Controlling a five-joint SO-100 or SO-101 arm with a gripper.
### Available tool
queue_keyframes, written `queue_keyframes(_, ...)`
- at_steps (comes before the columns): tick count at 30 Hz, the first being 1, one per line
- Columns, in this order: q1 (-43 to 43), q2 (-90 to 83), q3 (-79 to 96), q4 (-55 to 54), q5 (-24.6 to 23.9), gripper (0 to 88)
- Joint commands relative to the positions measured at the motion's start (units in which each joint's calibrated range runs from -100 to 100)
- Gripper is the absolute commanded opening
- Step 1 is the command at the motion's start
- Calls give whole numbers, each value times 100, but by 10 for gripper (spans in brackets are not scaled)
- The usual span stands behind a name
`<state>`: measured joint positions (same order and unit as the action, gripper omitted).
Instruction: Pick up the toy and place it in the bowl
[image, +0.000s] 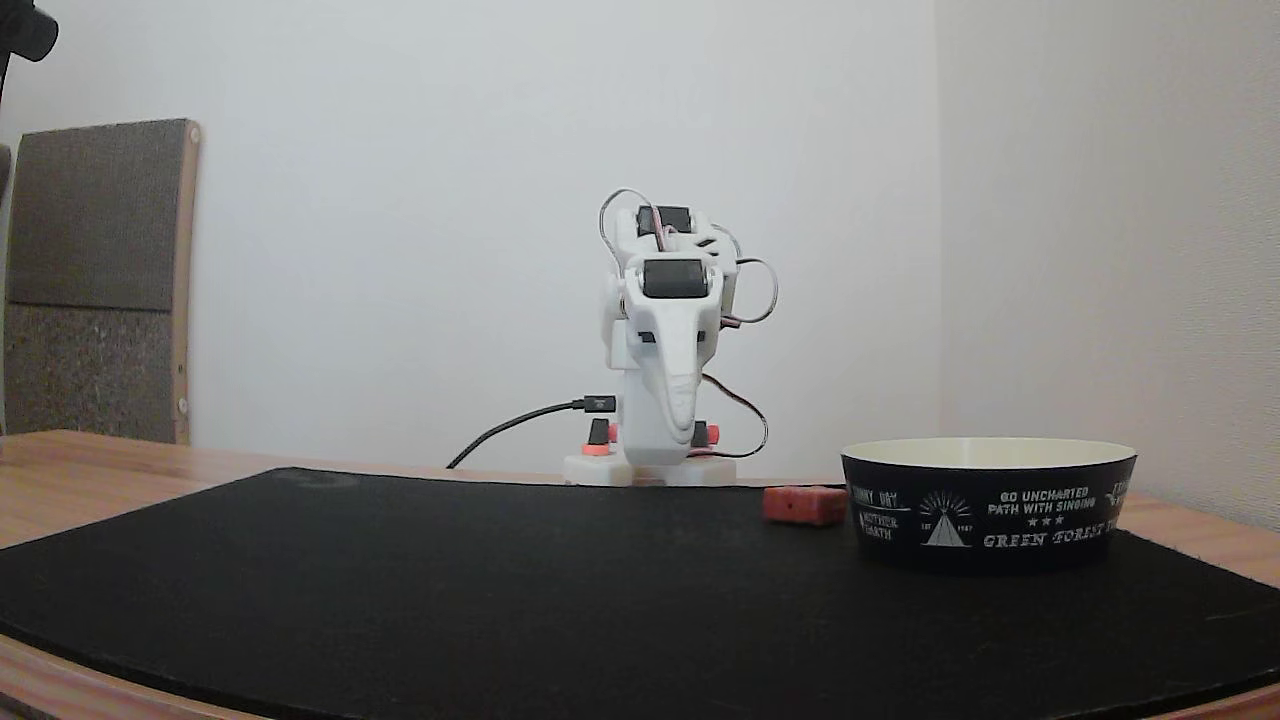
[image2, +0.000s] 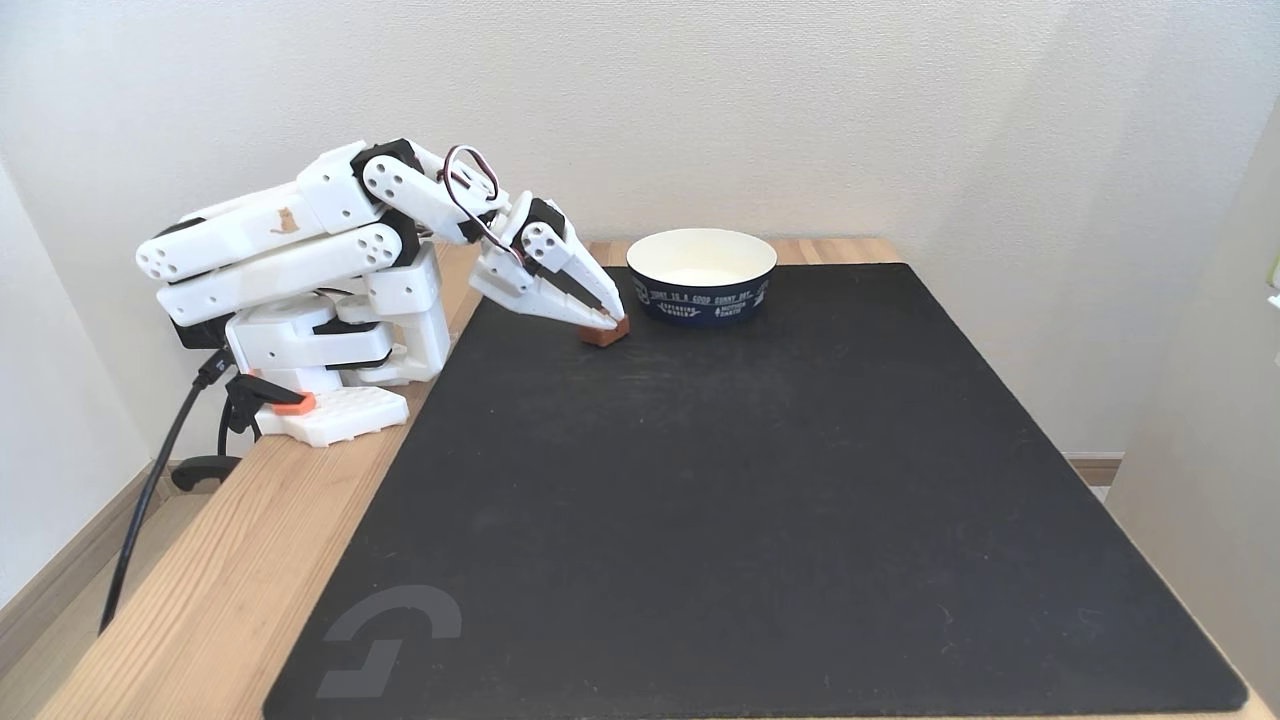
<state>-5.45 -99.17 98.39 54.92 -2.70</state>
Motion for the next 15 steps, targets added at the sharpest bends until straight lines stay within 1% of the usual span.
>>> queue_keyframes(1,-3,-50,70,29,20,26)
queue_keyframes(8,-3,-50,89,-22,20,38)
queue_keyframes(9,-3,-50,107,-90,20,59)
queue_keyframes(10,-3,-50,107,-107,20,136)
queue_keyframes(12,-3,-50,107,-98,20,215)
queue_keyframes(13,-3,-50,107,-98,20,245)
queue_keyframes(15,-3,-50,107,-98,20,275)
